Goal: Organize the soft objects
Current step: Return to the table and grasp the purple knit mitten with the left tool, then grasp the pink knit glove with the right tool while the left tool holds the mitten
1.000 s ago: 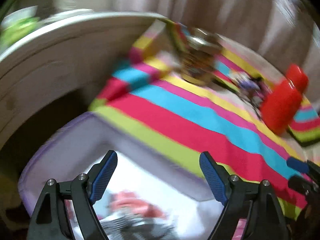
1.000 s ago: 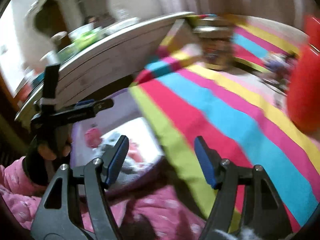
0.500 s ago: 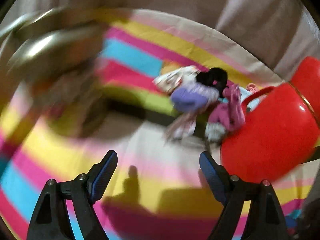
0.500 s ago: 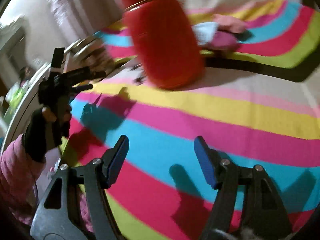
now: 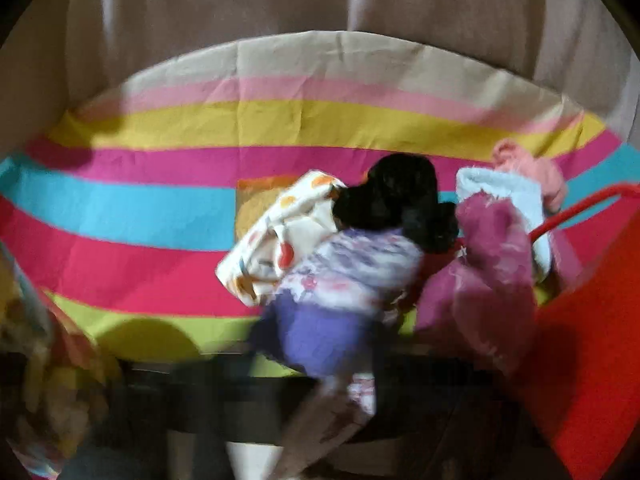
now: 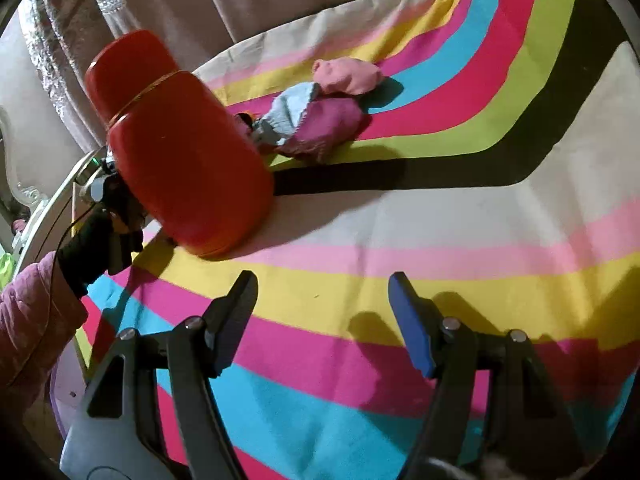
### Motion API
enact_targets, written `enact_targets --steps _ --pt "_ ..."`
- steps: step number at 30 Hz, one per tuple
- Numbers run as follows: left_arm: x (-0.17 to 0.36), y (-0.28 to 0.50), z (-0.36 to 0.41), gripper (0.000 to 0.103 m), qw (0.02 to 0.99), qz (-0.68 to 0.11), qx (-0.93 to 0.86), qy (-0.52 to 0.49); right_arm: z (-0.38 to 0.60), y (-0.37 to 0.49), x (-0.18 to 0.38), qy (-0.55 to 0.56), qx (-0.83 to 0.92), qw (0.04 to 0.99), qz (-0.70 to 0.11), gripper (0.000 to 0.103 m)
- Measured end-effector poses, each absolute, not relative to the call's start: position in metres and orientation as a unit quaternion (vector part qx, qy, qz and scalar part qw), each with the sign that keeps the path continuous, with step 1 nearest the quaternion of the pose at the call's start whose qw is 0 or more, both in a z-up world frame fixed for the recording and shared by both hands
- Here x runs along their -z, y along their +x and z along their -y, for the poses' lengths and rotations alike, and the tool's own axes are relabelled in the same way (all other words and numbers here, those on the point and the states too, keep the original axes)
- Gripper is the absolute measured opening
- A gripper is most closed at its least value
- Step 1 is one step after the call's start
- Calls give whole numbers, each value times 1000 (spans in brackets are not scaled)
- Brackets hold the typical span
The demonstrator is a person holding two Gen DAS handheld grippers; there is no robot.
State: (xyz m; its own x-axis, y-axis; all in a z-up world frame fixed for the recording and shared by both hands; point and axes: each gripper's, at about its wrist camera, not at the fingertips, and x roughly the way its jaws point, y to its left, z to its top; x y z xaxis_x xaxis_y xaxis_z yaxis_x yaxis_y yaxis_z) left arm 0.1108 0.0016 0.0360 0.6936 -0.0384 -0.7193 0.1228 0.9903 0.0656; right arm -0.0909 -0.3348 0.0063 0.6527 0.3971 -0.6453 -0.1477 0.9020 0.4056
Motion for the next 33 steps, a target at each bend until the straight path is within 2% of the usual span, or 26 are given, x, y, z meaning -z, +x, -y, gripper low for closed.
enact_targets --steps 6,10,12,15,17,24,27,29,30,33 --pt "-45 8 -35 18 944 -329 3 -22 347 -54 -5 154 -134 896 -395 71" --pt "-40 -49 -68 19 939 -335 -32 -73 359 -19 4 186 -121 886 -406 72" --pt "-31 -66 -81 25 934 -341 -32 -101 360 0 8 204 -125 874 -423 72" --pt "-26 -69 -95 40 925 -349 -25 -146 349 35 12 220 -133 865 -432 72" --pt "-20 -64 -91 58 919 -367 -26 -142 340 54 12 221 -134 863 -435 73" --pt "-8 -53 -100 63 906 -373 2 -199 303 122 13 199 -138 868 -434 85" --pt "-9 -50 -94 65 908 -376 -1 -187 289 133 13 153 -129 877 -437 85" --pt "-8 -49 -95 66 907 -375 2 -189 286 123 14 140 -134 876 -443 32" --pt "-8 -49 -97 66 907 -375 3 -191 289 113 15 146 -136 875 -441 20" --pt "-8 -48 -96 68 907 -375 5 -191 303 61 10 163 -147 886 -409 20"
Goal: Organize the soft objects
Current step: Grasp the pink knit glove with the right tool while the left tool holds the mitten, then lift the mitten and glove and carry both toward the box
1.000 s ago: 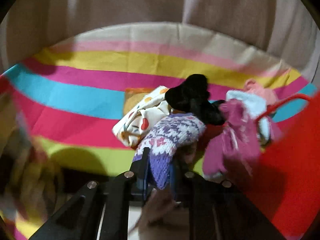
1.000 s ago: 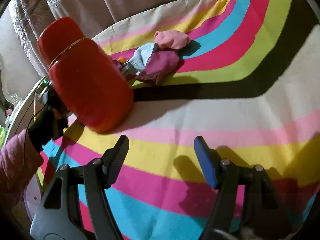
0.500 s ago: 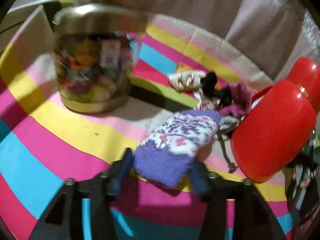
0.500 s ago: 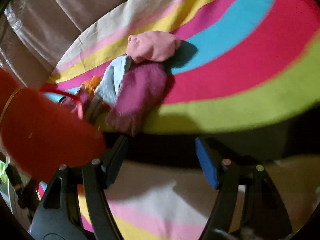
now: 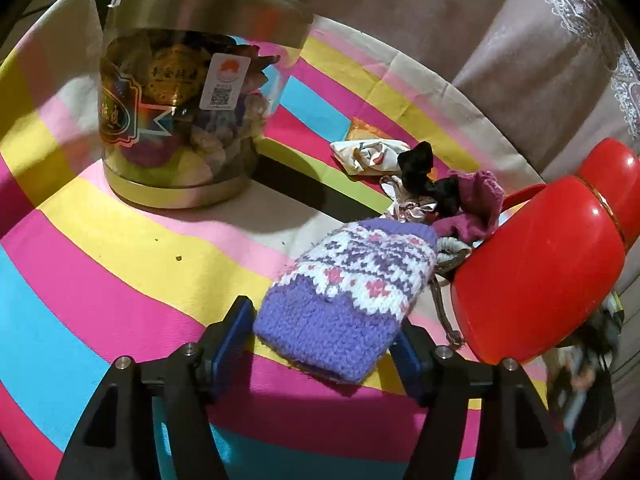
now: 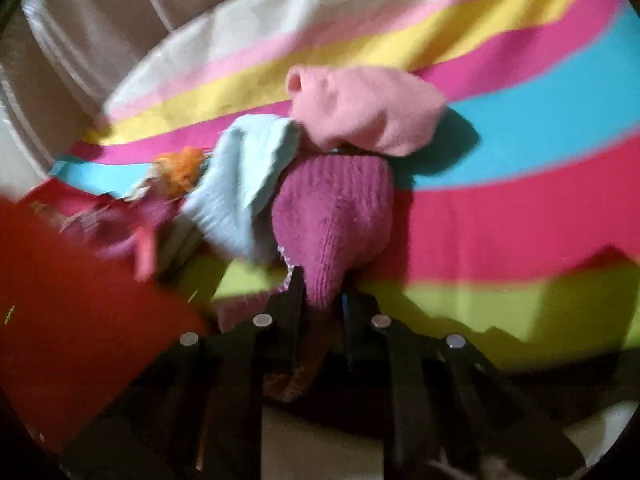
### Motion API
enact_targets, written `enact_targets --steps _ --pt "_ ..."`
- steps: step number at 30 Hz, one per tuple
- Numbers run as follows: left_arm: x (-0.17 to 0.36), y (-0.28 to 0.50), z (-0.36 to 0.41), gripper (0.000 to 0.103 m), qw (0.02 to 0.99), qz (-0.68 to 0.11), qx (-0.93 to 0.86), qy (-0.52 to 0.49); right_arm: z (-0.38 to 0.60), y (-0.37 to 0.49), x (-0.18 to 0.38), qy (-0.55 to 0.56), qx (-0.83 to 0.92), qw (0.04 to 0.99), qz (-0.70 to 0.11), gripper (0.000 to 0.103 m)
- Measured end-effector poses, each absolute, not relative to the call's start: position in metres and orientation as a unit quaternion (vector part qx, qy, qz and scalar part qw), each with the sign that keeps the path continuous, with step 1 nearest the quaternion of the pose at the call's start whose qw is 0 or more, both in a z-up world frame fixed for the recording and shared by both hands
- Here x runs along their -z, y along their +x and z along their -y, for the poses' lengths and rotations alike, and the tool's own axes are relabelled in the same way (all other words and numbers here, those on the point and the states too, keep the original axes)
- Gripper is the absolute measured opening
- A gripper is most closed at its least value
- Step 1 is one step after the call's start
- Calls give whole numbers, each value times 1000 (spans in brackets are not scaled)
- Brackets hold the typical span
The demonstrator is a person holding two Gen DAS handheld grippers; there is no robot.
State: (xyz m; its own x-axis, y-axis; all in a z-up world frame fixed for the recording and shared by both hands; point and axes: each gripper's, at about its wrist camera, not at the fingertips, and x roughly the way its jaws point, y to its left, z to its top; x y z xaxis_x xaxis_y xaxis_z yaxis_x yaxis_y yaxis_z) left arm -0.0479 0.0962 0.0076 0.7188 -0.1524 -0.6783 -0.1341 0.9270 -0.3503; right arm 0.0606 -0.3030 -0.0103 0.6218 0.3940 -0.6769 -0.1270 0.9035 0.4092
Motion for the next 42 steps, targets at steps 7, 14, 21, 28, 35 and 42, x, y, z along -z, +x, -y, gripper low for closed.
enact_targets --steps 7,14,21,28,35,42 --pt "-8 -47 -96 71 907 -376 9 -188 337 -48 14 183 -132 887 -403 20" --pt "-7 -47 -96 71 907 -378 9 -183 335 -80 13 171 -125 891 -401 20" --pt "-8 -44 -92 75 908 -383 6 -168 319 -80 15 122 -115 902 -398 20" --pt "-13 -20 -64 75 905 -415 -33 -86 320 -78 16 122 -110 899 -407 23" --pt "-29 -27 -49 20 919 -390 -4 -60 321 -78 15 124 -110 896 -411 24" --pt "-38 -92 -47 19 916 -374 24 -142 322 -79 12 122 -113 899 -406 24"
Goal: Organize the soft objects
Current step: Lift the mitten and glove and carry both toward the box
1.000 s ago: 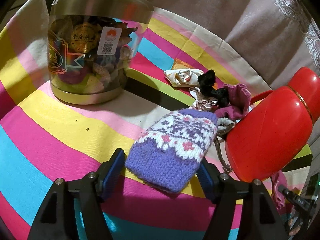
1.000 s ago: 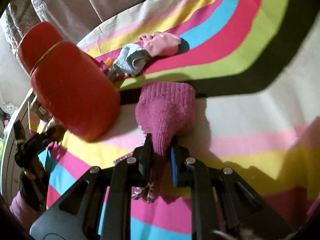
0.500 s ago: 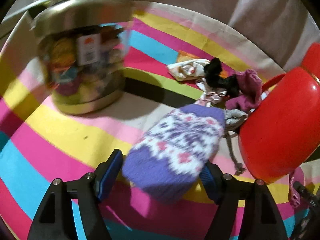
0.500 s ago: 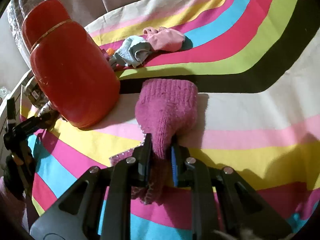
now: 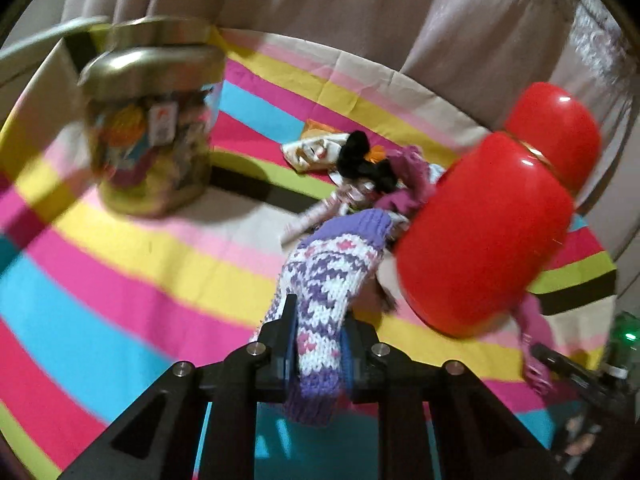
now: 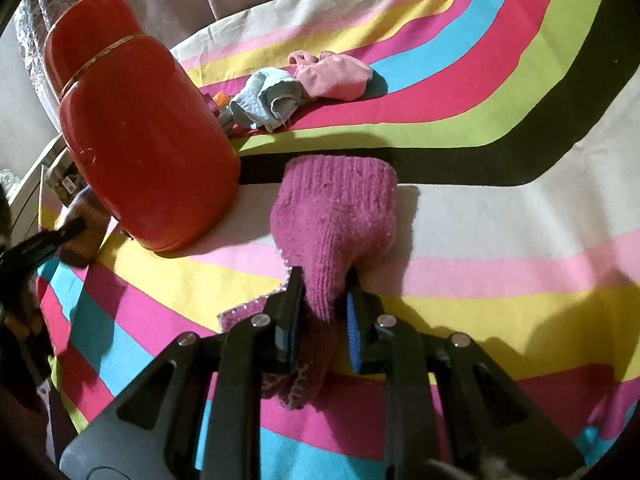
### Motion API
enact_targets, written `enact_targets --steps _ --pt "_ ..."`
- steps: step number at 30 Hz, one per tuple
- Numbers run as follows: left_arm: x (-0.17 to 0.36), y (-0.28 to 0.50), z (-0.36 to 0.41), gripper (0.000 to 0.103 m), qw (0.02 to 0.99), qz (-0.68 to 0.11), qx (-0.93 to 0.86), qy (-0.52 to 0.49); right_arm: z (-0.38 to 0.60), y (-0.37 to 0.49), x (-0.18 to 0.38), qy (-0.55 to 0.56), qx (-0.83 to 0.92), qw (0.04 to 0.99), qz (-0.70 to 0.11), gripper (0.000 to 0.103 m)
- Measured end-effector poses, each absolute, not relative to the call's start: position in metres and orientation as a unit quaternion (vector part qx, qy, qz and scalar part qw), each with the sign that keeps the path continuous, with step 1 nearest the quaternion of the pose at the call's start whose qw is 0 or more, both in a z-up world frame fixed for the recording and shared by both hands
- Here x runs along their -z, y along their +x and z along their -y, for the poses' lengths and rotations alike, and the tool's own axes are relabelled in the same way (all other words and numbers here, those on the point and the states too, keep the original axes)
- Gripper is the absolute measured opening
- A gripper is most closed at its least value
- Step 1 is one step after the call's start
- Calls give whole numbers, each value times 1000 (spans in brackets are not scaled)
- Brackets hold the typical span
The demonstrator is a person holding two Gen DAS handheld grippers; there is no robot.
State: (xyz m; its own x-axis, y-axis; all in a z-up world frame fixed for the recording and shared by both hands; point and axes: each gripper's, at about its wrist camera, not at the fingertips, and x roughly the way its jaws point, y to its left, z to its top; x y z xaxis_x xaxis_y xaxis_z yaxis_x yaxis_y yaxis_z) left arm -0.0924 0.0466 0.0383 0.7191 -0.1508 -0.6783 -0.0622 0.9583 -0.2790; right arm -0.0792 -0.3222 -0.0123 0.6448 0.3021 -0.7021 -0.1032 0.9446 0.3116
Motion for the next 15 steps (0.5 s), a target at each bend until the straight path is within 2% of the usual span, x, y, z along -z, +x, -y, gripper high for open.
enact_targets --steps 6,9,15 --pt "-44 -136 -29 19 914 -381 49 -129 324 -87 5 118 -112 903 -397 23" --pt "-50 -146 -25 19 917 -376 53 -122 326 -104 0 171 -133 895 -391 23" --pt "-52 -167 -30 19 917 -376 50 -124 291 -133 -11 149 -172 894 -387 23"
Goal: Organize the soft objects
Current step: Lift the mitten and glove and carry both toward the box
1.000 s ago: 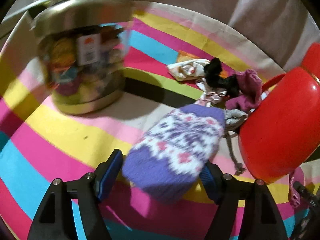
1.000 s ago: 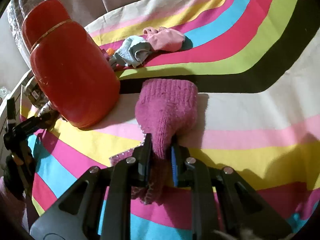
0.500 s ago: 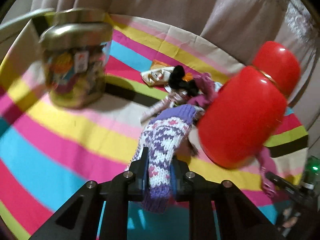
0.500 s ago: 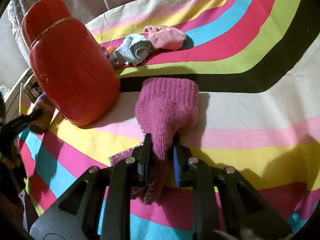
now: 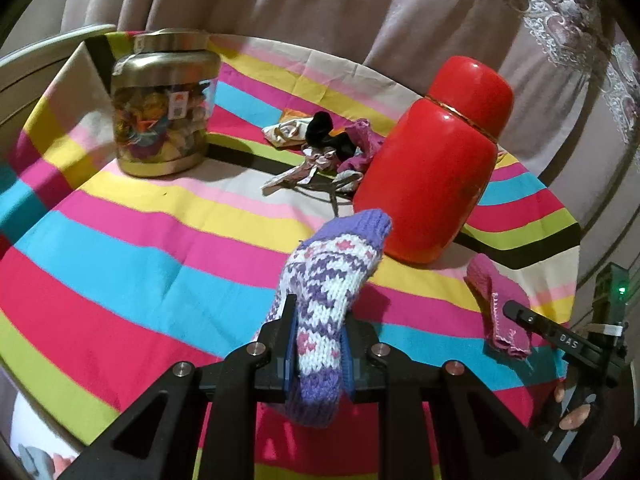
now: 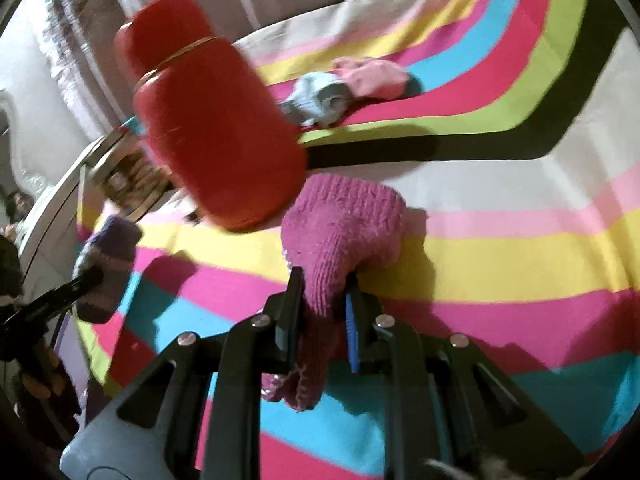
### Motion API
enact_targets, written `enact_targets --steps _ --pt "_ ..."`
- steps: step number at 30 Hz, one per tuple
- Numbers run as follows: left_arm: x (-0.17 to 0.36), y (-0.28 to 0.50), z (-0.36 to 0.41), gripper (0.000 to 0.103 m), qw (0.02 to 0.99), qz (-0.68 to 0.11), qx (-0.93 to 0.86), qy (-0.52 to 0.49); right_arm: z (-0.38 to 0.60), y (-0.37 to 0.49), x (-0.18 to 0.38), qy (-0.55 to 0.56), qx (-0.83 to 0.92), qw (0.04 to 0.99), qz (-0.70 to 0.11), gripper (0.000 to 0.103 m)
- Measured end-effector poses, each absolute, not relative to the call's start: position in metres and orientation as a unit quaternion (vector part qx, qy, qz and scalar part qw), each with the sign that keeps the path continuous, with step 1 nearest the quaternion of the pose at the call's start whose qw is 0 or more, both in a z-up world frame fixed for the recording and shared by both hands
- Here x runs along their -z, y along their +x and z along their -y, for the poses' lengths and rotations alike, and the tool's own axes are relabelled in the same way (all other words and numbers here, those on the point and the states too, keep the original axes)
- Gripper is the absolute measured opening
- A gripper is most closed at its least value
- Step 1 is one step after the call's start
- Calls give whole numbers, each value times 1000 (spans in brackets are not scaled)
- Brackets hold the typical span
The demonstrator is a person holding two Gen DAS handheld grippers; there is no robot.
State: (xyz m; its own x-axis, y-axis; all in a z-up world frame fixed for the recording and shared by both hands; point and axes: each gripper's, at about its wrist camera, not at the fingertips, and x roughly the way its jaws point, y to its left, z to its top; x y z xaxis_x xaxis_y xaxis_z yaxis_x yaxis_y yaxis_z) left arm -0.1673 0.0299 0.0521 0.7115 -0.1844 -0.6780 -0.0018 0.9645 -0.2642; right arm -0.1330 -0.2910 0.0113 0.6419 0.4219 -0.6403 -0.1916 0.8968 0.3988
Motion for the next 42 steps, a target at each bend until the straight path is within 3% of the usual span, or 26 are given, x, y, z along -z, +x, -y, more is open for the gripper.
enact_targets --steps 28,42 --pt "-57 -227 -53 19 923 -376 -7 -82 182 -189 -58 69 -320 868 -373 23" --pt "-56 -275 -106 19 915 -378 -78 -117 112 -216 -81 7 -407 841 -357 23"
